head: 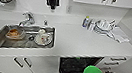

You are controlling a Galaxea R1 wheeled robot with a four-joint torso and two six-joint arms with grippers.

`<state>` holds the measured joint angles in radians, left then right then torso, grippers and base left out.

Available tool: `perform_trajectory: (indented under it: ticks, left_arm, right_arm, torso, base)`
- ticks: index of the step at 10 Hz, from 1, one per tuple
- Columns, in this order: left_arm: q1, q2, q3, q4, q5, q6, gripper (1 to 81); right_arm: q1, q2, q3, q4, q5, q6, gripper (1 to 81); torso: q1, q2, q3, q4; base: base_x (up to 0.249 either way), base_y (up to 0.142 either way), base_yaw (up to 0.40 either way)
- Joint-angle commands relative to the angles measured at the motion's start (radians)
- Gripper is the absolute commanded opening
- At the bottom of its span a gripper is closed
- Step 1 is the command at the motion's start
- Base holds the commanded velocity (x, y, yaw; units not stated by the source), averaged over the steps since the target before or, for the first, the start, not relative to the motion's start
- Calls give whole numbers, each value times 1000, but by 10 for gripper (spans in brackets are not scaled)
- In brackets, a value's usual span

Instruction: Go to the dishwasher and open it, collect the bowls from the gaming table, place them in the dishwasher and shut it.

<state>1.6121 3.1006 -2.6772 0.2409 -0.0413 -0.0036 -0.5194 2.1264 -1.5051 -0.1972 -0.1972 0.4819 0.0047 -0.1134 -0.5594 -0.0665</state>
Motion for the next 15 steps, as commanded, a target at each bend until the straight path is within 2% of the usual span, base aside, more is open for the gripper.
perform_trajectory:
  ticks: [1,8,9,13,15]
  left_arm:
    - [59,15,10,14,84,2,811]
    - [73,18,10,14,84,2,811]
    - [71,18,10,14,84,2,811]
    - [71,18,10,15,80,2,811]
    - [68,12,8,0,69,-1,811]
  right_arm:
    - [166,-21,-26,35,-28,7,10]
    - [225,57,-107,33,-10,46,10]
    - [241,66,-119,36,-14,50,811]
    - [233,57,-115,44,-28,61,811]
    - [187,22,-95,42,-30,61,811]
  torso:
    - [0,0,0,0]
    - [0,0,0,0]
    - [0,0,0,0]
    - [0,0,0,0]
    - [0,0,0,0]
  base:
    - [0,0,0]
    - [0,0,0]
    - [0,0,0]
    - [0,0,0]
    - [0,0,0]
